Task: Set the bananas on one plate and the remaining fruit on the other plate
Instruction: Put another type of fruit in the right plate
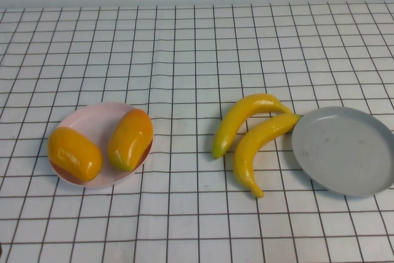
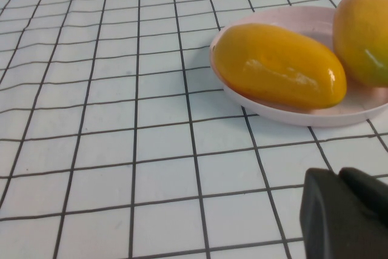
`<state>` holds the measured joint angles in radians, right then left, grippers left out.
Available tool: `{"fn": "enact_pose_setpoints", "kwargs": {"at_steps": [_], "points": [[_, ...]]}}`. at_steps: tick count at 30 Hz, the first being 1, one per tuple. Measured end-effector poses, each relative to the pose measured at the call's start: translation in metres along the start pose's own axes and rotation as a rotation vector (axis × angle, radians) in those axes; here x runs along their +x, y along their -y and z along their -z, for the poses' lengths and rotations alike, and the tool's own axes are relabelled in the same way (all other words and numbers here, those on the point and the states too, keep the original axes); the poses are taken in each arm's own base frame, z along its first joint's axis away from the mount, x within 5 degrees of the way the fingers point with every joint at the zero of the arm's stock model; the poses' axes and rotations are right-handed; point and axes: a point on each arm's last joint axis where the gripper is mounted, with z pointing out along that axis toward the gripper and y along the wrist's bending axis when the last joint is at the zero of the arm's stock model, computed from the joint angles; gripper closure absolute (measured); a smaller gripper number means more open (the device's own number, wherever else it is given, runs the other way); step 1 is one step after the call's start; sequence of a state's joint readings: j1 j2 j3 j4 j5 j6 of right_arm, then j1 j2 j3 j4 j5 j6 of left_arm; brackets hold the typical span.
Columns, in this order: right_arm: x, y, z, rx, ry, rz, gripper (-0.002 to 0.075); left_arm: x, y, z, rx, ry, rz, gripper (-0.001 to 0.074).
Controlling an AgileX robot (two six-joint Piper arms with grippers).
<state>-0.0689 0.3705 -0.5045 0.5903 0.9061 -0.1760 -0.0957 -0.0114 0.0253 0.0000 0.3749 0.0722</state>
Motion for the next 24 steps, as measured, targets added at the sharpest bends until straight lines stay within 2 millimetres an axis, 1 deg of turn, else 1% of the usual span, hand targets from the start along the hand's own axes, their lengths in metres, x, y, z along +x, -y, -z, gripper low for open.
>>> {"fn": "enact_pose_setpoints", "kwargs": {"at_steps": [2,4,5,12,15,18,21,24], "points": [[-0.021,0.001,-0.001,0.070,-0.123,0.057,0.0742,0.000,0.000,0.000,0.000,0.000,0.000,0.0738],[-0.039,0.005,-0.011,0.116,-0.207,0.067,0.0742,0.000,0.000,0.000,0.000,0.000,0.000,0.0738],[-0.044,0.007,-0.016,0.124,-0.227,0.063,0.0742,0.000,0.000,0.000,0.000,0.000,0.000,0.0738],[-0.057,0.028,-0.065,0.142,-0.432,-0.022,0.0742,0.000,0.000,0.000,0.000,0.000,0.000,0.0738],[-0.068,0.033,-0.082,0.141,-0.497,-0.027,0.0742,0.000,0.000,0.000,0.000,0.000,0.000,0.0738],[-0.087,0.030,-0.097,0.143,-0.549,0.008,0.0742,0.000,0.000,0.000,0.000,0.000,0.000,0.0738],[-0.105,0.022,-0.116,0.186,-0.599,0.048,0.0736,0.000,0.000,0.000,0.000,0.000,0.000,0.0738],[-0.125,0.011,-0.136,0.230,-0.614,0.115,0.0687,0.000,0.000,0.000,0.000,0.000,0.000,0.0738]]}}
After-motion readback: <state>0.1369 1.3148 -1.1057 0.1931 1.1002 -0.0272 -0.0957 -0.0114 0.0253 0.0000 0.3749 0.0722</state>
